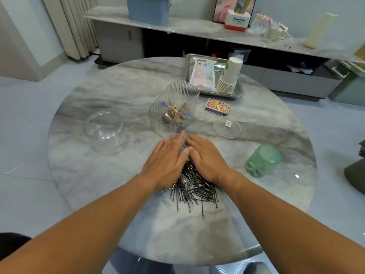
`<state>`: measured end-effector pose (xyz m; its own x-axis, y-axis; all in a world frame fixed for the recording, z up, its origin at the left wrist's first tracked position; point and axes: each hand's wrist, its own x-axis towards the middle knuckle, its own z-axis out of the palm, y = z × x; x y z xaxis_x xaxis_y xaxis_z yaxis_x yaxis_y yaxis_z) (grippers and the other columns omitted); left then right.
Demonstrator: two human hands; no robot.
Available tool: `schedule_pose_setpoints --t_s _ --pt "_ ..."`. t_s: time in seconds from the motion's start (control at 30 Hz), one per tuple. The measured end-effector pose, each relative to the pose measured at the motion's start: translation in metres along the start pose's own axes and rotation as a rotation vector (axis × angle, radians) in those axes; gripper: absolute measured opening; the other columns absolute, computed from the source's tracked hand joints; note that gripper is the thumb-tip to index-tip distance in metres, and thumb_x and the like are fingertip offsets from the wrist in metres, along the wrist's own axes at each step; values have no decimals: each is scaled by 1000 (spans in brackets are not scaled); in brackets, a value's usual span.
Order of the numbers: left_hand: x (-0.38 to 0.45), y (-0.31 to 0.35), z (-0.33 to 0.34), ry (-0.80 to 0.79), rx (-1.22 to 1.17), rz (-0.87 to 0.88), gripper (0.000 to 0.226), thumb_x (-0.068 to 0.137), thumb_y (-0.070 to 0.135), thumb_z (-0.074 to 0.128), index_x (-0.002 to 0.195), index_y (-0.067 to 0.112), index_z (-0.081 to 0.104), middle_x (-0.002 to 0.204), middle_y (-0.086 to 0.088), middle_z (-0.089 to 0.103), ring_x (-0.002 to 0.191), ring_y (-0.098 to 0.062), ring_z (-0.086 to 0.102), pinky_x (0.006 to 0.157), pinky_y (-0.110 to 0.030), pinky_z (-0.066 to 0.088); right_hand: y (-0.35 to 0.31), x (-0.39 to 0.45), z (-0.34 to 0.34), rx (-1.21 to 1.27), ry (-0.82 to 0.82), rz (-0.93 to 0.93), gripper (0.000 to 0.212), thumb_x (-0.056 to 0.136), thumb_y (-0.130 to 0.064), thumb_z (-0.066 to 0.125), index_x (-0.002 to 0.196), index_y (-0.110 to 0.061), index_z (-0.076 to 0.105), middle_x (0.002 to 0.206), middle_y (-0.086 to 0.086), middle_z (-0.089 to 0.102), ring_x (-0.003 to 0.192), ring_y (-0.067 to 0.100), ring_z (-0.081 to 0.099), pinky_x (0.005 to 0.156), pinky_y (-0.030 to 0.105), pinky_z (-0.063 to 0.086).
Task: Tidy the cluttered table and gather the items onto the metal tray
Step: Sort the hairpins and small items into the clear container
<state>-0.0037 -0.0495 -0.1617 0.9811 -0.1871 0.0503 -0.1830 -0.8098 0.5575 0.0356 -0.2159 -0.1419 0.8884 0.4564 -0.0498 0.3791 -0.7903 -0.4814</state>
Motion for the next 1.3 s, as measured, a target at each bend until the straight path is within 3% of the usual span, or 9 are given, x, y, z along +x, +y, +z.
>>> schedule_pose_setpoints --t_s 0.1,0.23,0.47,0.7,0.83,0.97,1.07,1.17,1.3 --pt "-9 2 -3 -21 -28 34 62 104 50 17 161 36 -4 168 13 12 139 25 -9 114 -7 -11 -4 -19 1 61 -3 -63 61 100 -36 23 154 -15 42 164 -2 33 152 8 22 122 19 5" --pt "-31 4 -5 -66 -85 28 62 100 49 18 158 45 -3 166 15 23 153 -5 16 125 -28 12 0 -48 4 60 21 -74 47 106 -25 35 150 -16 50 161 -4 39 149 4 27 115 7 5" --pt "-72 20 0 -79 -110 113 61 101 45 22 158 47 -1 162 11 30 150 -7 25 123 -36 25 -8 -96 13 45 79 -134 52 101 -24 34 149 -14 51 158 -1 43 143 2 28 110 -1 3" --pt "-91 31 -2 -56 -286 95 60 103 40 28 157 52 4 163 12 28 147 -1 28 121 -34 28 -12 -117 6 323 109 -48 49 103 -26 39 151 -28 46 150 -14 47 130 -18 37 112 9 25" --pt "-87 26 -27 -72 -342 63 67 99 55 52 155 50 16 163 22 19 148 5 17 124 -34 21 -10 -115 -26 300 192 34 48 94 -18 62 140 -28 58 138 -12 50 128 0 44 116 24 33" --pt "-79 23 -57 -204 -36 209 85 66 67 82 138 44 43 155 15 31 144 -3 24 120 -33 26 -10 -120 -61 7 -68 9 44 73 -48 85 112 -36 69 124 -8 52 121 14 47 108 38 40" --pt "-79 21 -59 -275 203 311 67 62 59 86 117 39 53 155 8 31 144 -11 25 115 -29 26 -18 -126 -55 -245 -180 3 59 62 -69 82 109 -38 63 112 -9 47 107 15 45 93 37 42" --pt "-84 14 -53 -248 226 256 47 68 51 86 101 37 56 156 5 31 145 -15 25 115 -32 27 -22 -127 -38 -350 -182 18 63 62 -70 80 111 -38 57 104 -10 45 99 16 46 82 36 37" --pt "-84 14 -42 -151 117 127 27 81 48 79 97 36 61 156 3 34 146 -16 25 117 -37 27 -14 -125 -37 -307 -101 134 42 73 -60 80 101 -35 61 99 -8 57 93 18 57 75 33 38"
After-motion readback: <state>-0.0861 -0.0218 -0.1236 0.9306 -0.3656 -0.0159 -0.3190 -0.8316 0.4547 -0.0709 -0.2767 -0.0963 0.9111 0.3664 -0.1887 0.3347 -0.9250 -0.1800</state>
